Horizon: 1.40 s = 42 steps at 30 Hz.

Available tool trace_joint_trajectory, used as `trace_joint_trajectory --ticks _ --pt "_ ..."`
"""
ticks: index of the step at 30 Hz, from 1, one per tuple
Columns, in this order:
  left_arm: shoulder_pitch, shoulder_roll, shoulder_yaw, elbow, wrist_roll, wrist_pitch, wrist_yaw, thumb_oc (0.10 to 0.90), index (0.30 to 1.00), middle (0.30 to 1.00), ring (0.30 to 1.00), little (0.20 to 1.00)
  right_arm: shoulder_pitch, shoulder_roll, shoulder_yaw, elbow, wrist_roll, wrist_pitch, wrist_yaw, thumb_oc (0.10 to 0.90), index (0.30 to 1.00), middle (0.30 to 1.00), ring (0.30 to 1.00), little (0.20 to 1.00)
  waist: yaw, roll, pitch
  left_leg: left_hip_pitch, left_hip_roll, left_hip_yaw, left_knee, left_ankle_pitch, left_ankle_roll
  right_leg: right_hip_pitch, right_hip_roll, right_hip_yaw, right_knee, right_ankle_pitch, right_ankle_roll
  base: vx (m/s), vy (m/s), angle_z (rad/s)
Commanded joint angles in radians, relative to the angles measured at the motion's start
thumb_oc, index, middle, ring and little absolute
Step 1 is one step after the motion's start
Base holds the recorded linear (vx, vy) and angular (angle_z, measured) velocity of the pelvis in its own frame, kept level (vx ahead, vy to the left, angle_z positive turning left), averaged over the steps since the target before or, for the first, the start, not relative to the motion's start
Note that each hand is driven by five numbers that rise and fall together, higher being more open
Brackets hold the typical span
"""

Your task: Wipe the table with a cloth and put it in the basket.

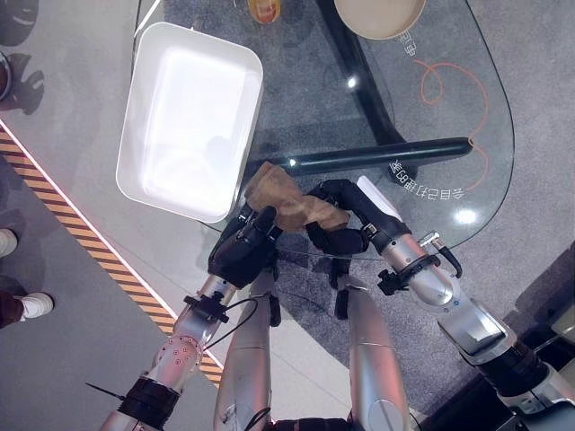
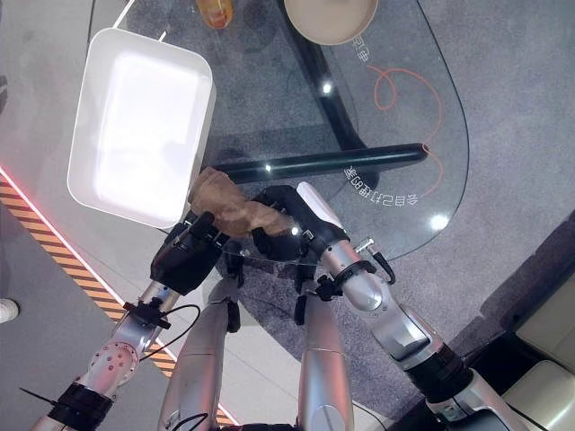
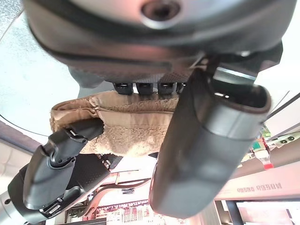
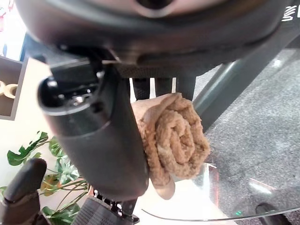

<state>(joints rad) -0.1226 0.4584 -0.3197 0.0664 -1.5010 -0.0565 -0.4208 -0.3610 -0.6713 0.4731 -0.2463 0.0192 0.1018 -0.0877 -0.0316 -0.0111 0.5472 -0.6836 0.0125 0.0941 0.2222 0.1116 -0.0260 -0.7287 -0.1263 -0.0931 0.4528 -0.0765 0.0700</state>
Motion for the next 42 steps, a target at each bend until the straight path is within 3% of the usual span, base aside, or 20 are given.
trace_joint_trajectory --ticks 1,6,8,9,10,11,13,14,15,33,41,42 --pt "-0.035 -0.055 -0.041 -0.215 -0.025 -0.003 -0.105 0.800 0.900 0.900 0.900 0.900 -0.031 -0.006 0.042 -0.147 -0.065 -0.049 -0.006 0.100 0.300 0.300 0.300 0.200 -0.002 -0.002 -0.027 0.008 -0.068 0.054 0.126 -0.159 0.021 0.026 0.062 -0.055 -0.152 0.099 0.014 0.00 0.000 0.00" --pt "-0.036 -0.068 -0.040 -0.216 -0.021 -0.012 -0.094 0.800 0.900 0.900 0.900 0.900 -0.036 0.000 0.052 -0.163 -0.108 -0.046 0.021 0.100 0.300 0.300 0.300 0.200 -0.002 -0.003 -0.027 0.009 -0.070 0.057 0.124 -0.159 0.023 0.027 0.062 -0.054 -0.153 0.100 0.015 0.00 0.000 0.00" --pt "-0.036 -0.075 -0.035 -0.215 0.006 -0.020 -0.038 0.800 0.900 0.900 0.900 0.900 -0.045 0.003 0.063 -0.170 -0.143 -0.043 0.030 0.100 0.300 0.300 0.300 0.200 0.001 -0.003 -0.027 0.005 -0.072 0.055 0.126 -0.160 0.024 0.023 0.063 -0.055 -0.152 0.100 0.015 0.00 0.000 0.00" --pt "-0.037 -0.075 -0.035 -0.214 0.022 -0.018 -0.008 0.715 0.827 0.827 0.827 0.815 -0.050 0.002 0.066 -0.170 -0.147 -0.043 0.031 0.100 0.300 0.300 0.300 0.200 0.002 -0.002 -0.027 0.005 -0.073 0.054 0.125 -0.160 0.024 0.023 0.063 -0.055 -0.152 0.100 0.016 0.00 0.000 0.00" --pt "-0.037 -0.075 -0.035 -0.214 0.022 -0.018 -0.008 0.715 0.827 0.827 0.827 0.815 -0.050 0.002 0.066 -0.170 -0.147 -0.043 0.031 0.100 0.300 0.300 0.300 0.200 0.002 -0.002 -0.027 0.005 -0.073 0.054 0.125 -0.160 0.024 0.023 0.063 -0.055 -0.152 0.100 0.016 0.00 0.000 0.00" --pt "-0.043 -0.069 -0.037 -0.203 0.063 -0.021 0.080 0.449 0.599 0.599 0.599 0.549 -0.061 0.000 0.072 -0.171 -0.150 -0.040 0.030 0.100 0.300 0.300 0.300 0.200 0.005 -0.001 -0.027 0.004 -0.074 0.053 0.124 -0.158 0.024 0.021 0.063 -0.056 -0.151 0.100 0.017 0.00 0.000 0.00" --pt "-0.050 -0.065 -0.041 -0.195 0.055 -0.021 0.126 0.394 0.552 0.552 0.552 0.494 -0.075 -0.004 0.077 -0.172 -0.146 -0.030 0.026 0.100 0.300 0.300 0.300 0.200 0.007 0.000 -0.027 0.000 -0.076 0.049 0.127 -0.157 0.024 0.020 0.062 -0.058 -0.150 0.100 0.018 0.00 -0.007 0.05" --pt "-0.046 -0.065 -0.032 -0.191 0.047 -0.025 0.149 0.177 0.366 0.366 0.366 0.277 -0.079 -0.007 0.078 -0.170 -0.145 -0.028 0.022 0.100 0.300 0.300 0.300 0.200 0.010 0.001 -0.027 -0.002 -0.077 0.047 0.128 -0.158 0.025 0.019 0.062 -0.059 -0.147 0.098 0.019 0.01 -0.010 0.08" --pt "-0.045 -0.066 -0.026 -0.188 0.037 -0.024 0.147 0.100 0.300 0.300 0.300 0.200 -0.082 -0.009 0.077 -0.166 -0.139 -0.028 0.019 0.100 0.300 0.300 0.300 0.200 0.012 0.000 -0.027 -0.001 -0.079 0.046 0.127 -0.158 0.025 0.021 0.061 -0.062 -0.150 0.097 0.019 0.01 -0.010 0.09" --pt "-0.024 -0.097 -0.018 -0.201 -0.016 -0.045 0.113 0.100 0.300 0.300 0.300 0.200 -0.070 -0.007 0.070 -0.155 -0.099 -0.024 -0.016 0.100 0.300 0.300 0.300 0.200 0.018 -0.010 -0.027 0.005 -0.077 0.046 0.129 -0.163 0.025 0.028 0.057 -0.072 -0.151 0.097 0.019 0.00 -0.005 0.02" --pt "-0.022 -0.109 -0.021 -0.198 -0.019 -0.053 0.108 0.100 0.300 0.300 0.300 0.200 -0.055 0.015 0.058 -0.144 -0.053 -0.032 -0.079 0.100 0.300 0.300 0.300 0.200 0.016 -0.010 -0.027 0.003 -0.077 0.049 0.129 -0.163 0.025 0.027 0.057 -0.071 -0.151 0.096 0.019 0.00 0.000 0.00" --pt "-0.022 -0.110 -0.022 -0.199 -0.019 -0.055 0.110 0.100 0.300 0.300 0.300 0.200 -0.053 0.018 0.055 -0.143 -0.041 -0.034 -0.089 0.243 0.422 0.422 0.422 0.343 0.015 -0.010 -0.027 0.003 -0.076 0.049 0.129 -0.163 0.025 0.026 0.057 -0.070 -0.150 0.096 0.019 0.00 0.000 0.00"
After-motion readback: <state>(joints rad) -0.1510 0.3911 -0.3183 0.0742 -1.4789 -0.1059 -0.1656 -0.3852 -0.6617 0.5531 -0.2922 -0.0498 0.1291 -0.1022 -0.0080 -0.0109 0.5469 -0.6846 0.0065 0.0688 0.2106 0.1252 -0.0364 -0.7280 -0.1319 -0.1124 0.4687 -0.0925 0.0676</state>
